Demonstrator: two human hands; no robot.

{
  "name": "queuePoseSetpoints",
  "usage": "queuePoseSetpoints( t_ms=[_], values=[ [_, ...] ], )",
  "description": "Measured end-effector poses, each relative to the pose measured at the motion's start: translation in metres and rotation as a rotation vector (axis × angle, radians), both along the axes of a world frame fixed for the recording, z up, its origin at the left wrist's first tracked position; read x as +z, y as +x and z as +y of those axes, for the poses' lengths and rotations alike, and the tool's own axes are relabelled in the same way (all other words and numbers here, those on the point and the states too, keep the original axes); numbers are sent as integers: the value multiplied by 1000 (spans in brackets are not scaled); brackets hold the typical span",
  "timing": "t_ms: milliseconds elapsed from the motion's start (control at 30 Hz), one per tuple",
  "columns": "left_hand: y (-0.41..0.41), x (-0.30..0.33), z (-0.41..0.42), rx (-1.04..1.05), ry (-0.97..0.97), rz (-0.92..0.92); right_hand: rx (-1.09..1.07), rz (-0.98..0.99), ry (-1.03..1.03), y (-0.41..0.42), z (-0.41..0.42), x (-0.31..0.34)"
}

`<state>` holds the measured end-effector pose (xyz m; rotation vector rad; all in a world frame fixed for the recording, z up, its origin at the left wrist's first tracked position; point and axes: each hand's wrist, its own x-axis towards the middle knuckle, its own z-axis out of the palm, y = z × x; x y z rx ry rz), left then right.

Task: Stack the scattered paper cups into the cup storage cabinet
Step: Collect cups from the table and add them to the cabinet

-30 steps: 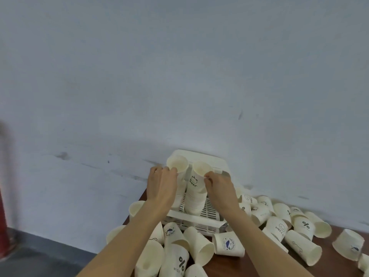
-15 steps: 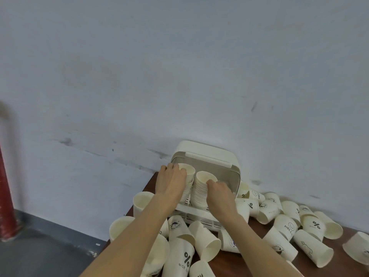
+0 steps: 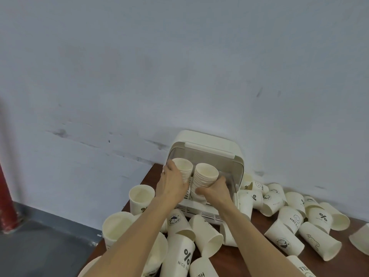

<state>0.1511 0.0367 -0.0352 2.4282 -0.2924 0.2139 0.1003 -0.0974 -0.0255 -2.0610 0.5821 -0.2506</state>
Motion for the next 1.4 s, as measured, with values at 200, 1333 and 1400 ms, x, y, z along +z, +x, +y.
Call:
queuePoseSetpoints(
  t_ms=[200,1333,1400],
  values=[
    [15,-3,-13,22,-151,93,117,-129,34,16,-10,-12],
    [82,-46,-54,53,-218,103,5,71,-251,93,-40,-65],
    [81,-46,-53,61,-185,122,8,87,-255,93,-39,-65]
  ],
)
